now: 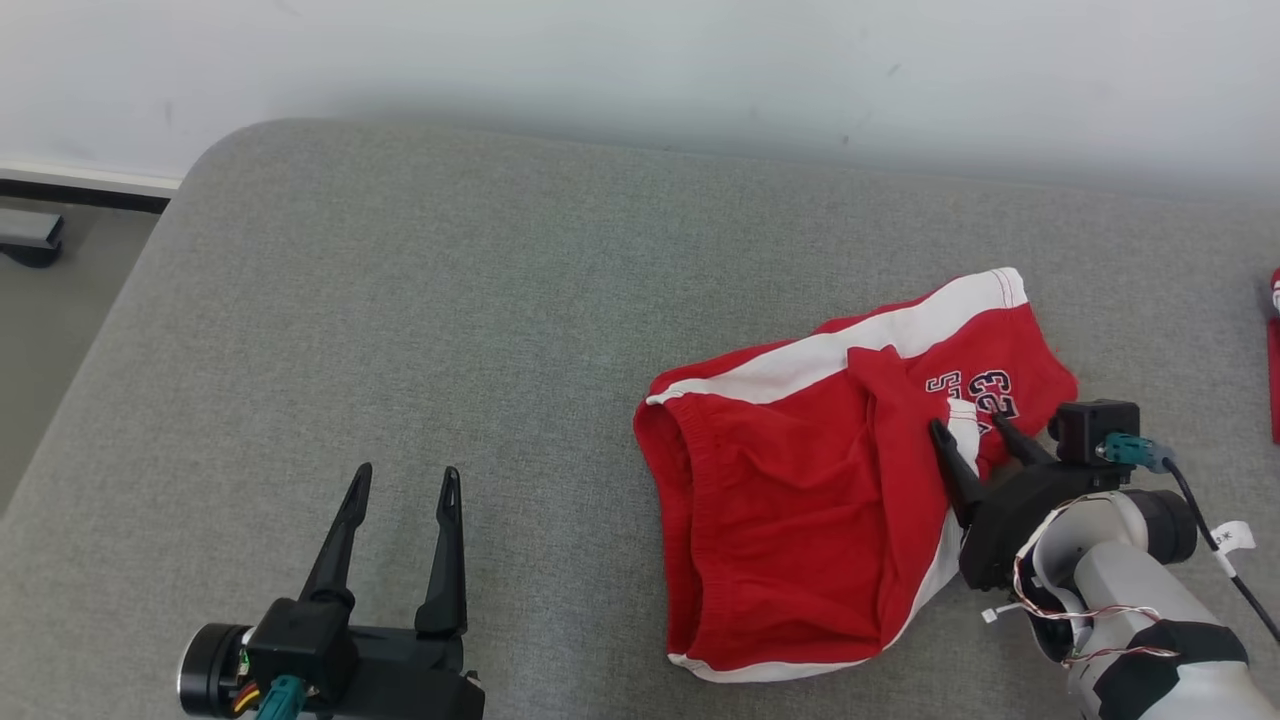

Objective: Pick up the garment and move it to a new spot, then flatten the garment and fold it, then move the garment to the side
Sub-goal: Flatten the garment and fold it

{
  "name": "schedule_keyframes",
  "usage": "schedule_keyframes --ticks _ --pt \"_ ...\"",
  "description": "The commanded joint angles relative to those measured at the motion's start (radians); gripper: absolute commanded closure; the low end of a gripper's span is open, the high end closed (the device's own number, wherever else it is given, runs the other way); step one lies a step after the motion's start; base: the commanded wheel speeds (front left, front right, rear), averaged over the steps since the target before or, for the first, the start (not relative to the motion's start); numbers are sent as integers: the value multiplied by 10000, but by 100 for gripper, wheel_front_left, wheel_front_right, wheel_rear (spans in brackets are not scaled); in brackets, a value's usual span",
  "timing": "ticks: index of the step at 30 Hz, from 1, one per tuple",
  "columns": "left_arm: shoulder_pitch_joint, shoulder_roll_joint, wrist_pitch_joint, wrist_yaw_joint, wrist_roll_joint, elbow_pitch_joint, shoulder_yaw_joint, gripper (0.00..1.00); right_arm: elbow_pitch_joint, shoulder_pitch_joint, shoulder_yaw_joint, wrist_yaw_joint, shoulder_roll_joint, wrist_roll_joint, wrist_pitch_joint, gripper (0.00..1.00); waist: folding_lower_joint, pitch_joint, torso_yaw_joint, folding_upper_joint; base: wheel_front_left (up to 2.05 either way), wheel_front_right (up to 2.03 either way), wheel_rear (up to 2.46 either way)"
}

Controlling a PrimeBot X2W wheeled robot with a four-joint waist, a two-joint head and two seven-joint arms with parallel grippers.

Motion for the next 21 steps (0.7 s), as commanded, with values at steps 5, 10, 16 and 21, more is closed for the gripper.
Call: schedule_keyframes --ticks 5,10,16,21 --pt "-17 -6 -27 73 -29 81 11 0 -41 -80 321 -28 -48 241 -487 100 -1 -96 15 -1 0 0 0" --pt "246 -8 -27 129 13 97 147 0 -152 198 488 -28 -145 252 -1015 100 -1 -371 -231 -1 0 0 0" --pt "415 -8 -27 140 22 10 251 0 -734 794 272 -28 -291 474 -1419 100 -1 -527 -505 -1 0 0 0" --pt "425 -8 -27 85 78 -55 414 0 -1379 1222 253 -28 -401 535 -1108 26 -1 -495 -856 -1 0 0 0"
